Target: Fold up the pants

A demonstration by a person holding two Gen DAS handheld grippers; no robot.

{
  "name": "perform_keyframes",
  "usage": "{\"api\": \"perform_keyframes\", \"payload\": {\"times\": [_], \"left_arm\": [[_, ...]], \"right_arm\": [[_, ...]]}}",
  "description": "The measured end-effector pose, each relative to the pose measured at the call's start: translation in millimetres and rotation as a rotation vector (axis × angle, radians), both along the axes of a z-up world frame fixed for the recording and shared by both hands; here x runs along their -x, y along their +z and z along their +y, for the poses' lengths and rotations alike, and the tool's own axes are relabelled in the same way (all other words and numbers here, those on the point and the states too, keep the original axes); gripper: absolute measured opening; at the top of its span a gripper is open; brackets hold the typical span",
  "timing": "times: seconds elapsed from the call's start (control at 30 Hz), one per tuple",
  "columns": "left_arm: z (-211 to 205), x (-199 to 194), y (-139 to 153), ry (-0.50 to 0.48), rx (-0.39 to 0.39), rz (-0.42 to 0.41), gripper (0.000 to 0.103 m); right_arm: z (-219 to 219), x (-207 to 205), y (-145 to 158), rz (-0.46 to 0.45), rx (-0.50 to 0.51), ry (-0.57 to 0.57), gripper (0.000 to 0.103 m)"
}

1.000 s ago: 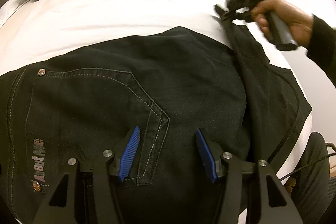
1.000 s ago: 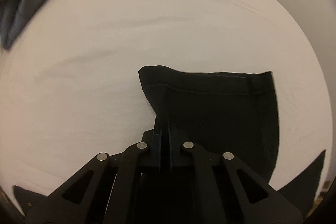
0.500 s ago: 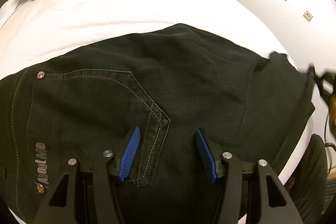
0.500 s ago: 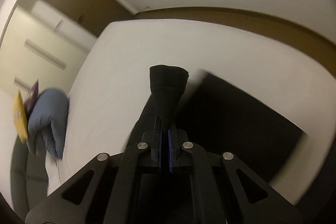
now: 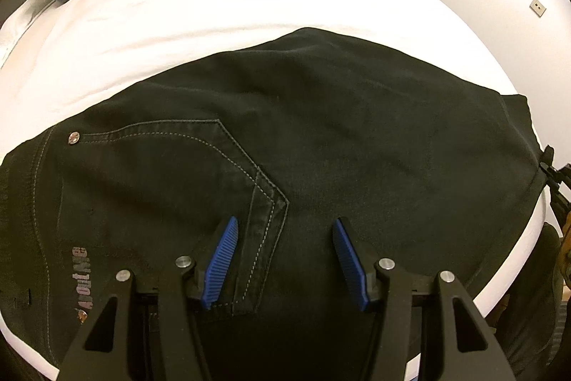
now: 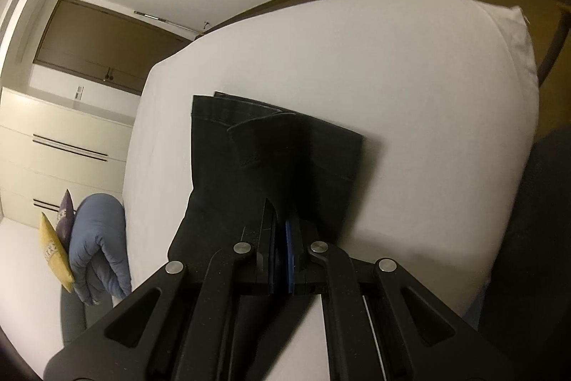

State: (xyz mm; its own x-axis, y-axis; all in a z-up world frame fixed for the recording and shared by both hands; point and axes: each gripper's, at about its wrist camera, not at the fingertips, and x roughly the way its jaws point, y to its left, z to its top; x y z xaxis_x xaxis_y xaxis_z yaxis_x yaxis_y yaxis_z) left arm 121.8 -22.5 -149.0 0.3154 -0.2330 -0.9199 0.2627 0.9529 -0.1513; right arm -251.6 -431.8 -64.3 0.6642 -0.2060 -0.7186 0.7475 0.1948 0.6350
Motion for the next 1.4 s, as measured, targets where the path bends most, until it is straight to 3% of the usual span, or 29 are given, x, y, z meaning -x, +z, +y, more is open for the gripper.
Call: {"api": "perform_keyframes", "payload": {"times": [0.13,0.33,0.43,0.53,0.63,0.77,0.87,0.93,1.0,1.03,1.2,1.23,1.3,1.37,1.4], "left_arm": [[-3,4,2,0.008,0.001,-0.006,0.059],[-7,7,5,0.025,0.029,-0.016,0.067],[-10,14,11,0.036,0.04,-0.027,0.068],[-15,19,17,0.042,0.052,-0.044,0.068],[-24,27,22,0.039,0.076,-0.051,0.069],[-44,28,22,0.021,0.098,-0.065,0.071],[-54,24,16,0.027,0.114,-0.06,0.071],[-49,21,8,0.037,0.113,-0.04,0.071],[-47,21,5,0.048,0.124,-0.033,0.071],[-46,21,5,0.051,0.13,-0.037,0.071],[-34,25,8,0.078,0.136,-0.055,0.072],[-32,26,9,0.086,0.142,-0.062,0.072],[-31,28,13,0.095,0.157,-0.08,0.073],[-33,30,17,0.102,0.16,-0.096,0.075],[-34,30,19,0.103,0.161,-0.102,0.075]], "right_arm": [[19,-11,-11,-0.007,-0.013,0.003,0.003],[5,-7,-14,-0.084,-0.089,-0.022,0.005],[-4,3,6,-0.06,-0.011,-0.046,0.011],[-7,11,32,0.058,0.121,-0.127,0.029],[-6,12,51,0.042,0.163,-0.155,0.04],[17,-53,60,-0.04,0.162,0.144,0.04],[40,-119,31,-0.078,0.047,0.415,0.04],[41,-137,7,-0.031,0.018,0.443,0.039],[26,-144,-21,0.028,0.011,0.426,0.018],[16,-144,-27,0.02,0.009,0.406,0.0],[-32,-131,-9,0.033,0.099,0.163,0.0],[-28,-139,2,0.07,0.135,0.165,0.008],[-8,-171,20,0.033,0.155,0.283,0.008],[24,-215,24,-0.016,0.111,0.492,0.008],[47,-244,21,0.011,0.095,0.622,0.008]]}}
